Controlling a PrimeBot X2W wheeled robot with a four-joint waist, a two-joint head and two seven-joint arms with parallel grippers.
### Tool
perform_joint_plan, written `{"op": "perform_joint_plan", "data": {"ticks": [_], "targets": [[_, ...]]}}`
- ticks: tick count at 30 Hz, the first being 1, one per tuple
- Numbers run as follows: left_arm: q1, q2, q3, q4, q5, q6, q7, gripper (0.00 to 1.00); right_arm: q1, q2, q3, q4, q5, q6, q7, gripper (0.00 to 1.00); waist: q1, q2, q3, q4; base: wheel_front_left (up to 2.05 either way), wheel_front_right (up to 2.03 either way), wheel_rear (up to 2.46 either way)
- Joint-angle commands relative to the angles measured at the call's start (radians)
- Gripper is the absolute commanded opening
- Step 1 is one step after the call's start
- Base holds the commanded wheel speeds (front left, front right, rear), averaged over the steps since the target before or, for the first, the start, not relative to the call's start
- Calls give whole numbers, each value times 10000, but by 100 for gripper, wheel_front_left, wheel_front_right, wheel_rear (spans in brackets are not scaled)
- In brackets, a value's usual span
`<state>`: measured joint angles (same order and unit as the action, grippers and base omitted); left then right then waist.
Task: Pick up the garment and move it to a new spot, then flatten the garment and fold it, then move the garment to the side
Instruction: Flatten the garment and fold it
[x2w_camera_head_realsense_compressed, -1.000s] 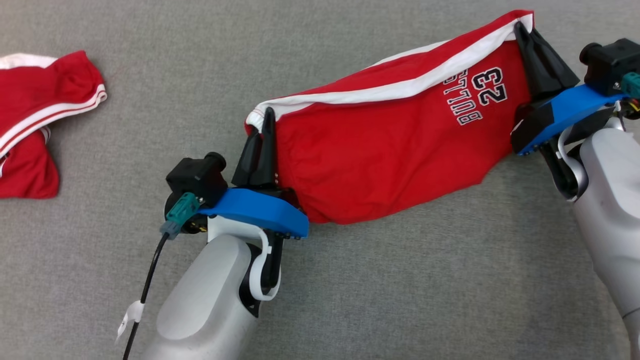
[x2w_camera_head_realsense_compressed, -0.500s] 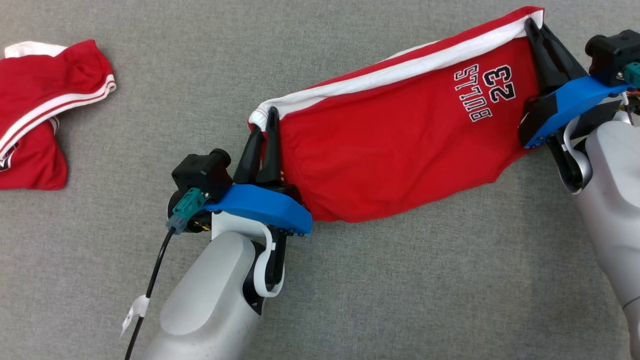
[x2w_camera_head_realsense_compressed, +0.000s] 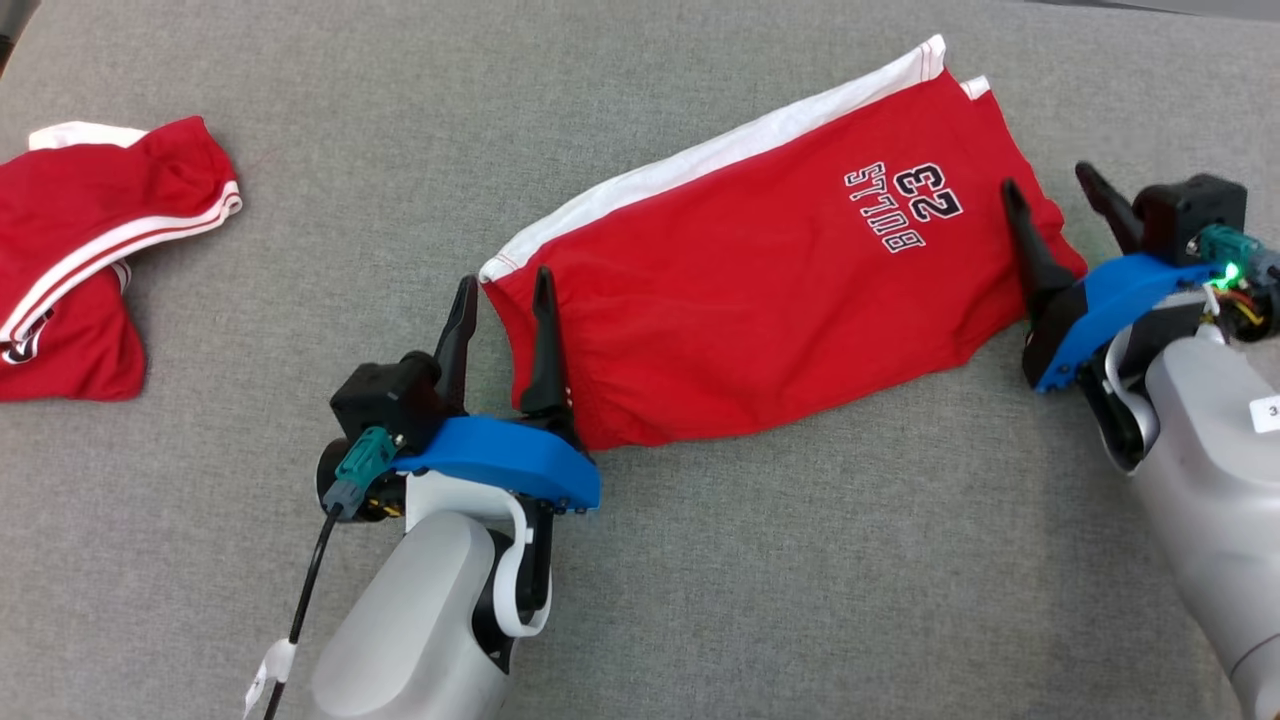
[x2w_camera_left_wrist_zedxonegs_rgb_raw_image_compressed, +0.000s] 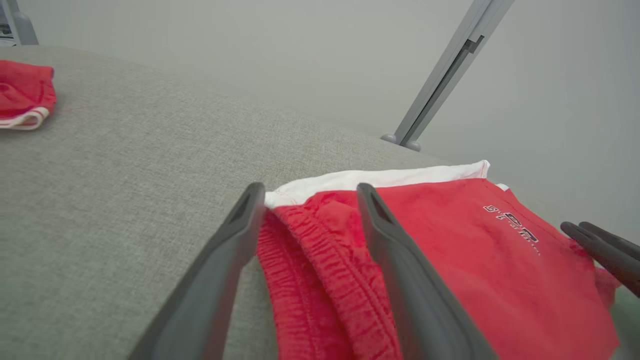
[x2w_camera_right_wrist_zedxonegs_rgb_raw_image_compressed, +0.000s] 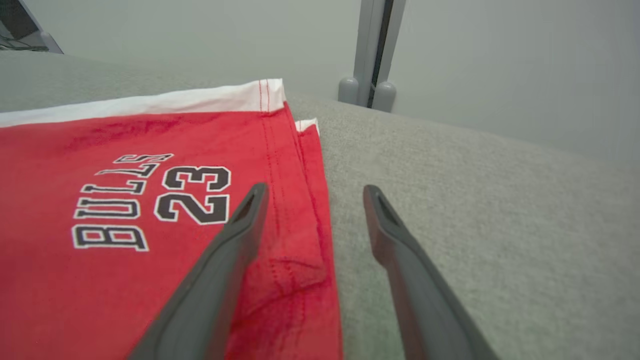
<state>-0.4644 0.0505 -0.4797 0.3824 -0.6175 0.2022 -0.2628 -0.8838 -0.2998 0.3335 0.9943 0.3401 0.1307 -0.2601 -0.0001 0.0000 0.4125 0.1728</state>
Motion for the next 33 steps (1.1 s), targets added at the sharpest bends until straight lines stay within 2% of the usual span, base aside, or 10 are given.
{"op": "perform_joint_plan", "data": {"ticks": [1,10,11,12,25,33], "targets": [[96,-3,79,-33,35,37,-30,100,112,30,82,171,176,1,64,100,1,0,-31,-19,0,0,0],[302,-3,238,-83,211,-24,-30,100,296,239,917,1082,1245,3,744,100,1,0,-86,41,0,0,0],[314,-3,248,-87,222,-22,-30,100,351,295,1021,1105,1386,4,818,33,1,0,-100,49,0,0,0],[341,-3,273,-86,240,-31,-30,100,419,348,1131,1120,1522,13,894,0,1,0,-130,50,0,0,0],[1172,-3,717,299,934,-302,-30,100,1651,564,1255,725,3061,1,23,0,1,0,-1377,-677,0,0,0],[2309,-3,1384,447,1328,-548,-30,100,3364,704,510,-285,3647,1,-59,0,1,0,-2507,-1296,0,0,0]]}}
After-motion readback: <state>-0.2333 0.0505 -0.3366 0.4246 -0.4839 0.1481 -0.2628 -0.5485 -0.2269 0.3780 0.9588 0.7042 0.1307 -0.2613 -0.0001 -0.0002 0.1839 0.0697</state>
